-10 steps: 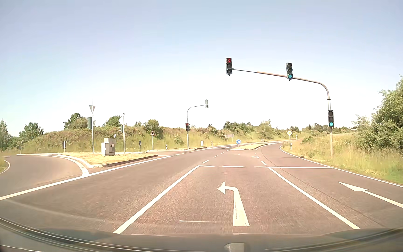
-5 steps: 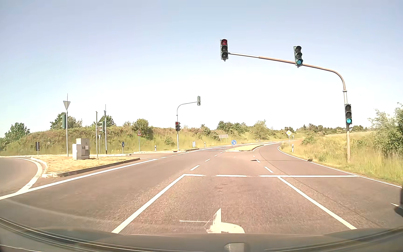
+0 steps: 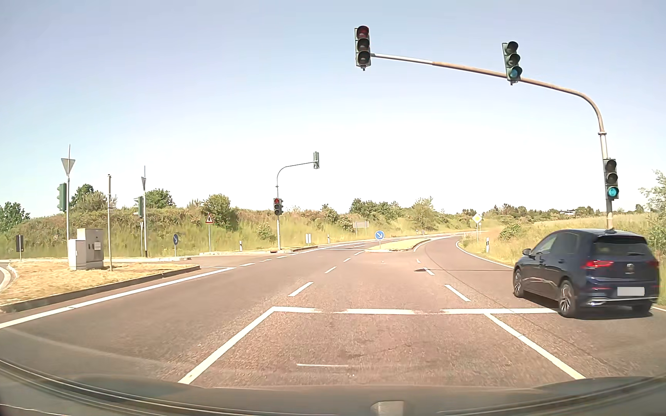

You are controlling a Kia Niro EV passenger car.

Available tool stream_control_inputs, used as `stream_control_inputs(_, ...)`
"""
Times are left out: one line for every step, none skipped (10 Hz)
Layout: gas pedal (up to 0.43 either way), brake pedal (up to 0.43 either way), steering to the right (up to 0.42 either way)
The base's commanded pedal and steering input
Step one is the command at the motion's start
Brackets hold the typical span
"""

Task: Follow the waypoints while adhering to traffic rules and regulations

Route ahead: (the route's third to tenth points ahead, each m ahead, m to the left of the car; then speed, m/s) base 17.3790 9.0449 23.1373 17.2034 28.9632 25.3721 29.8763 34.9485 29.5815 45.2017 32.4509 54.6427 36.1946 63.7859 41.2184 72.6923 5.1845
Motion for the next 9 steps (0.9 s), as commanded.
stream_control_inputs(0.000,0.366,0.032)
stream_control_inputs(0.000,0.366,0.030)
stream_control_inputs(0.000,0.366,0.026)
stream_control_inputs(0.000,0.366,0.023)
stream_control_inputs(0.000,0.366,0.019)
stream_control_inputs(0.000,0.366,0.016)
stream_control_inputs(0.000,0.366,0.014)
stream_control_inputs(0.000,0.366,0.011)
stream_control_inputs(0.000,0.366,0.008)
